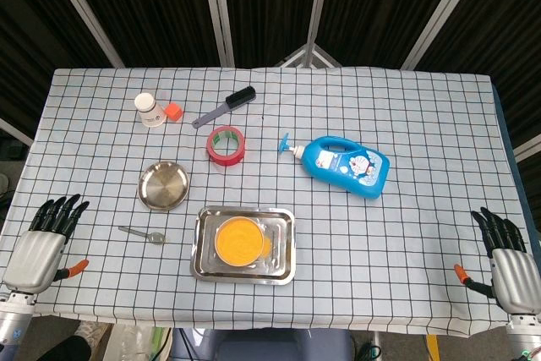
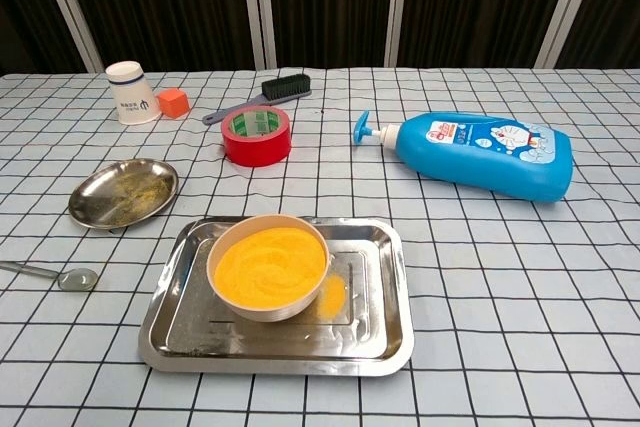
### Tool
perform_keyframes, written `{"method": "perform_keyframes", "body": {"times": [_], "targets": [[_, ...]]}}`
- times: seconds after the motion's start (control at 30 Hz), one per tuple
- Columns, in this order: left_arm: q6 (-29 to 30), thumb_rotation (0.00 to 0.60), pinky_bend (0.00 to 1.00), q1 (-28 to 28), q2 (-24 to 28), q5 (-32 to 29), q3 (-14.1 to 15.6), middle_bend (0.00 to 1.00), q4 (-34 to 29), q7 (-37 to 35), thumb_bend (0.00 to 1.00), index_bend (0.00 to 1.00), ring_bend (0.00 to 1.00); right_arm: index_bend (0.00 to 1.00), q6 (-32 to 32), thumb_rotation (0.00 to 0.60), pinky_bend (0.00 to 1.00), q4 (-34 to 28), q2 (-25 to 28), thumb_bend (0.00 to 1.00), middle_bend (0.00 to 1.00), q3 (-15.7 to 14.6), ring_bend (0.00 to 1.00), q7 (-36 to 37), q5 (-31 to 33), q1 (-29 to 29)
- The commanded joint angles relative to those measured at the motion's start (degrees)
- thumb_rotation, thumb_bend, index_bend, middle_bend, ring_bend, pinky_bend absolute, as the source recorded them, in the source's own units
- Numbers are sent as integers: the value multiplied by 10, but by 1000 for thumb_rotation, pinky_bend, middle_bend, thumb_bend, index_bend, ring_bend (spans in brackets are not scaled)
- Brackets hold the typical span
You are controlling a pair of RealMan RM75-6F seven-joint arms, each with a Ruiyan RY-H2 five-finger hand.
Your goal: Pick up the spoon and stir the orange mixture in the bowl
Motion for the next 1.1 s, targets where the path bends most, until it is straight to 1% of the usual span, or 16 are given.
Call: {"method": "perform_keyframes", "body": {"times": [0.03, 0.47, 0.8, 0.87, 0.9, 1.03, 1.1], "targets": [[0, 600, 28, 0, 0, 0, 0, 0, 0, 1, 0, 0, 0, 0, 0, 600, 0, 0, 0, 311, 0, 0, 0, 0, 0, 0], [0, 600, 28, 1, 1, 0, 1, 0, 0, 3, 0, 0, 0, 0, 1, 600, 0, 0, 0, 312, 0, -2, 0, -2, -5, 0], [-19, 600, 28, -8, -2, -12, -3, 0, -3, 18, 0, 0, 0, 0, 0, 600, 0, -1, 0, 311, 0, -2, 0, -1, -2, 0], [-29, 600, 28, -12, -4, -21, -5, 0, -7, 20, 17, 7, 0, 0, 1, 600, 0, -1, 1, 311, 0, -1, 0, 0, -1, -1], [-35, 600, 28, -14, -4, -25, -5, 0, -10, 20, 31, 24, 0, 0, 1, 600, 0, -1, 1, 311, 0, -1, 0, 0, -1, -1], [-64, 600, 28, -26, -7, -48, -10, 0, -21, 24, 155, 239, 0, 0, 2, 600, 0, -2, 2, 311, 0, -1, 0, 2, 0, -2], [-89, 600, 28, -37, -12, -71, -16, 0, -25, 30, 214, 314, 0, 0, 1, 600, 0, -2, 1, 311, 0, -2, 0, 1, -1, -2]]}}
